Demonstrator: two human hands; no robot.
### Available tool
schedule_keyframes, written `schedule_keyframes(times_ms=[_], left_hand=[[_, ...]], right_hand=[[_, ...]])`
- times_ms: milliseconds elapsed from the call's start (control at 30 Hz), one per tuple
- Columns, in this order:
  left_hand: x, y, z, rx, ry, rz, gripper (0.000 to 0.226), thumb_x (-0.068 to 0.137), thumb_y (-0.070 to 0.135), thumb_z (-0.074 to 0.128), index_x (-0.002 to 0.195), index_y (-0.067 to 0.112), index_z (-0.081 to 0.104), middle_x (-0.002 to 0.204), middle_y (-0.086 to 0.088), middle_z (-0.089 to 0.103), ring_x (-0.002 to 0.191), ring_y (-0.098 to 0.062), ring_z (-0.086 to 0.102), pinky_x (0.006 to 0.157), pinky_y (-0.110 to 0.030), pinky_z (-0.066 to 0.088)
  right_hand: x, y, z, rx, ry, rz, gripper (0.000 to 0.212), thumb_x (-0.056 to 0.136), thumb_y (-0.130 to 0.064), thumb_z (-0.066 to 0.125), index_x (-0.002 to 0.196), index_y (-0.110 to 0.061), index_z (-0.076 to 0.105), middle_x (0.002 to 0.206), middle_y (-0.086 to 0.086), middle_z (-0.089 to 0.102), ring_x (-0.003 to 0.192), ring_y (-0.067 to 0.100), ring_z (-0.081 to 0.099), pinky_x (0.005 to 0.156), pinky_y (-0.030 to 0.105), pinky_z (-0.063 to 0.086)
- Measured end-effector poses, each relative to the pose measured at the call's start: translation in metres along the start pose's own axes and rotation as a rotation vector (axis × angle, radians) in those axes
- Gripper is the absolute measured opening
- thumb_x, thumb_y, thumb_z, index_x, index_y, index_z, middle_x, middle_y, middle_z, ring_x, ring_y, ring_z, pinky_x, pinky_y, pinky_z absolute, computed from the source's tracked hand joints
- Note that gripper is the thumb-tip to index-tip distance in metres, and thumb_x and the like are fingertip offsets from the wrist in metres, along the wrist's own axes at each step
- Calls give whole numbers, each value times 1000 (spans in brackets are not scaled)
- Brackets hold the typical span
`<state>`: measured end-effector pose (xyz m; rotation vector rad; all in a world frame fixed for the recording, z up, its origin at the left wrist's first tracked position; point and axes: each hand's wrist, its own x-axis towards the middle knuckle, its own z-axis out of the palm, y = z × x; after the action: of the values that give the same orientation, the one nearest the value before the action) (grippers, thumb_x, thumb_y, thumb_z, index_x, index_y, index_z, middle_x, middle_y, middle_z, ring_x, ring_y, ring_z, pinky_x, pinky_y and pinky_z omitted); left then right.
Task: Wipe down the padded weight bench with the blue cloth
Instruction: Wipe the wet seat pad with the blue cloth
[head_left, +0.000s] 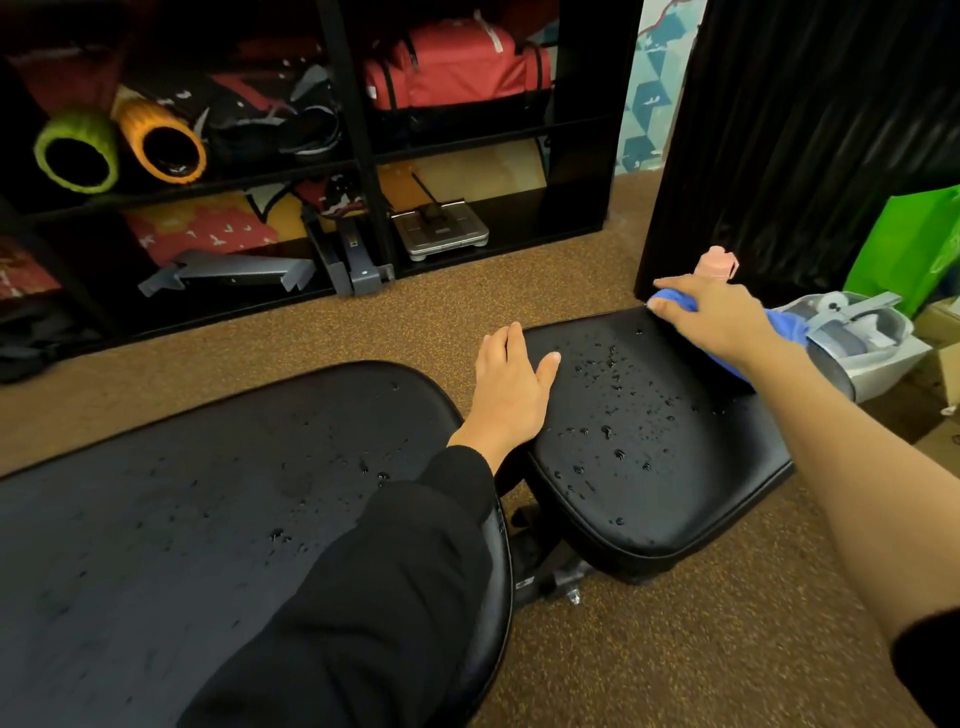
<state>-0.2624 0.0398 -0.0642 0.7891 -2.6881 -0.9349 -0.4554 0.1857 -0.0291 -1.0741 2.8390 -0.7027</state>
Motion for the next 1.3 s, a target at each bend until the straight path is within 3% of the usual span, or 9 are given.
schedule_keyframes(times_ms=[167,300,433,567,733,933,1033,1167,1300], left_hand=[[0,-1,-1,-39,-14,0,66,102,43,30,152,8,5,159,-8,5,147,-27,1,119,-39,7],[0,-1,-1,-64,-16,-2,66,102,43,30,152,9,5,159,-8,4,147,-26,0,119,-39,8],[0,-1,0,-56,-6,0,67,102,43,31,152,8,5,159,-9,6,147,-27,1,119,-39,9],[0,-1,0,-57,-1,-8,67,102,43,31,152,8,6,159,-9,7,146,-27,2,119,-39,9],[0,0,-1,-56,-7,-12,66,102,43,31,153,8,5,159,-8,6,146,-27,2,119,-38,9],[0,-1,-1,-85,-11,-23,66,101,44,32,153,10,7,158,-9,7,146,-27,3,119,-39,10],[0,-1,-1,-93,-10,-15,67,101,43,32,153,9,6,158,-9,7,146,-27,3,119,-38,10],[0,-2,0,-107,-8,-10,67,101,43,32,153,9,6,158,-8,6,146,-26,1,119,-38,9],[2,-3,1,-94,3,-13,67,101,44,32,152,9,7,158,-9,7,146,-27,3,119,-39,10]], right_hand=[[-18,-6,5,96,-57,-180,40,92,-42,55,130,-31,56,143,-6,47,132,18,43,106,32,30],[-33,16,-6,61,-54,-211,36,91,-44,54,126,-37,57,139,-11,52,126,13,48,100,22,30],[-19,33,-8,6,41,-82,37,93,-44,51,127,-31,57,130,7,59,117,31,54,95,38,40],[7,16,5,-63,74,61,40,96,-39,46,128,-18,56,125,17,58,113,39,52,93,44,42],[18,-15,24,-32,0,-44,40,101,-34,33,135,-22,51,146,13,42,137,31,35,111,44,27],[-22,-17,14,128,-100,-276,40,94,-42,50,133,-33,52,147,-9,41,139,8,32,114,27,21],[-39,1,-3,132,-88,-265,41,90,-39,56,131,-34,54,143,-11,45,134,7,38,108,18,21],[-29,27,-10,41,-35,-155,44,93,-44,47,136,-33,49,144,3,46,133,25,41,108,32,28],[1,17,4,-42,43,-16,44,99,-37,42,137,-17,48,140,14,49,126,37,44,103,44,33]])
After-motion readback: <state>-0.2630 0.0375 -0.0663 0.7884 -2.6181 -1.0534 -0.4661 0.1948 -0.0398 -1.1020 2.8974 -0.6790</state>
